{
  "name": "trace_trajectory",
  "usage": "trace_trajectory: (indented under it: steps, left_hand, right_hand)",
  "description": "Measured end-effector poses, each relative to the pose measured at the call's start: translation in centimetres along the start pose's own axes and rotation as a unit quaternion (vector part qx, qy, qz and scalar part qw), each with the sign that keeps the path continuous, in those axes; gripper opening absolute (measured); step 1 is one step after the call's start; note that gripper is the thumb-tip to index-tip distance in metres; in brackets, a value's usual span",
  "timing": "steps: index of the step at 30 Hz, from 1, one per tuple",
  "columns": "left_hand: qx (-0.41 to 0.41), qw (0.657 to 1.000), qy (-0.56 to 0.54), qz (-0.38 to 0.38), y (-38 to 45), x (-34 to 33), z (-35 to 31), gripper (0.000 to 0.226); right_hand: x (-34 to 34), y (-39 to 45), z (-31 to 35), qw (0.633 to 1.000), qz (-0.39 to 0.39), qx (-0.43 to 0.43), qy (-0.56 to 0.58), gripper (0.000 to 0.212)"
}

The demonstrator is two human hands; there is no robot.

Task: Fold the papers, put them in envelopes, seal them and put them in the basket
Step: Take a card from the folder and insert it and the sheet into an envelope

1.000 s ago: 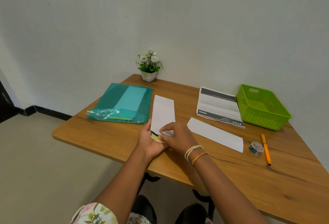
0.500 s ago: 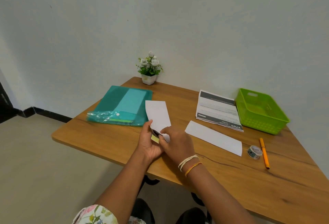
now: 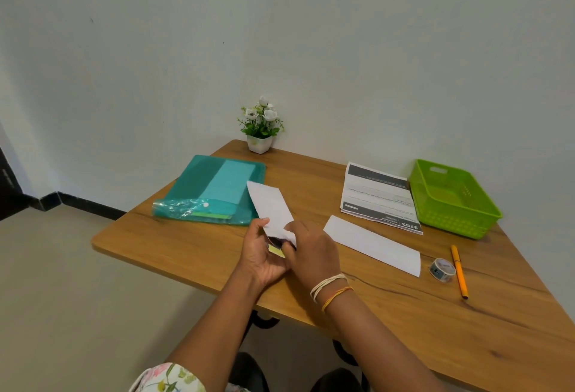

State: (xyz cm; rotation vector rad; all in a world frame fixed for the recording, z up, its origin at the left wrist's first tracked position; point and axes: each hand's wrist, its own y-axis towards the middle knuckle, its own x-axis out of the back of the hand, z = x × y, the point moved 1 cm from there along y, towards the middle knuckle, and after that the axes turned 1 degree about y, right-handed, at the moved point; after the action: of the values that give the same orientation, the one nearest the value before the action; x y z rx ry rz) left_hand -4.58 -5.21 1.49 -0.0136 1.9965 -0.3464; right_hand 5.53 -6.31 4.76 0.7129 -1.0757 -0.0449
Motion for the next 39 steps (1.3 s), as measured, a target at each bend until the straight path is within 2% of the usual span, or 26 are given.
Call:
trace_trajectory:
  steps: [2,4,9,13,16,18,22,24,27,39]
  left_hand:
    - [0.007,1.0,0.011,0.008,0.1,-0.1,-0.1,0.044]
    - [0.004,1.0,0.02,0.013,0.0,-0.2,0.0,0.046]
    - [-0.001,1.0,-0.003,0.019,-0.2,-0.1,-0.1,0.042]
    - [0.024,0.998,-0.014,0.05,-0.3,-0.1,0.1,0.044]
    - [0.045,0.997,-0.007,0.059,-0.3,-0.2,0.0,0.046]
    - [0.055,0.996,-0.008,0.068,-0.4,-0.4,0.0,0.049]
    - [0.002,1.0,0.001,0.027,0.2,0.1,-0.4,0.053]
    - [-0.037,0.999,0.029,-0.008,0.8,0.5,-0.7,0.055]
    - [-0.055,0.995,0.064,-0.057,1.1,0.6,-0.6,0.041]
    - [-0.064,0.992,0.091,-0.066,0.8,0.7,-0.3,0.046]
  right_hand:
    - [-0.1,0.2,-0.2,0.999,0.044,-0.015,-0.014,0.032]
    - [-0.1,0.4,-0.3,0.998,0.065,-0.014,-0.022,0.03]
    - [-0.4,0.5,0.1,0.999,0.004,0.002,-0.034,0.016]
    - [-0.8,0.8,0.0,0.999,-0.019,0.003,-0.04,0.026]
    - [-1.0,1.1,-0.3,0.998,0.01,-0.012,-0.065,0.039]
    - [-0.9,1.2,-0.4,0.996,0.018,-0.005,-0.082,0.04]
    - [-1.2,1.0,-0.6,0.996,0.037,0.029,-0.081,0.023]
    - [-1.4,0.6,-0.6,0.996,0.051,0.041,-0.064,0.023]
    - [-1.3,0.4,-0.7,0.996,0.037,0.054,-0.066,0.031]
    - [-1.4,0.4,-1.4,0.993,-0.055,0.088,-0.057,0.042]
